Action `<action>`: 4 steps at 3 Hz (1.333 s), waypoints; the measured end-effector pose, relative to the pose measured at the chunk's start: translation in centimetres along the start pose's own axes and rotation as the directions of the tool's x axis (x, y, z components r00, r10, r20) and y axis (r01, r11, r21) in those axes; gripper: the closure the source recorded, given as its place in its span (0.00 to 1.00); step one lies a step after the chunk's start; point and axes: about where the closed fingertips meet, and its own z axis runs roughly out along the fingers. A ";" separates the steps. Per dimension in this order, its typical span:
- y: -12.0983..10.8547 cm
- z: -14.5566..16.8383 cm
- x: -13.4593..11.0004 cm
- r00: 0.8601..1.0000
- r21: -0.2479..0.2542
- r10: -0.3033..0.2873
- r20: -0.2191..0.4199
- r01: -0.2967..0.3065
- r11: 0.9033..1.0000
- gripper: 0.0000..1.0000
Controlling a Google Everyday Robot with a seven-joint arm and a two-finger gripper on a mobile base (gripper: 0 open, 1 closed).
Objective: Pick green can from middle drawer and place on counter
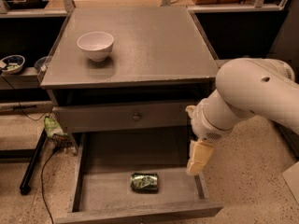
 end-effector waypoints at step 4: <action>0.4 9.9 -1.8 0.997 -0.109 0.005 0.073 0.003 0.994 0.00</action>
Offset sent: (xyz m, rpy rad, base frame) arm 0.0133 0.0280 -0.0615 0.0740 0.0300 0.0188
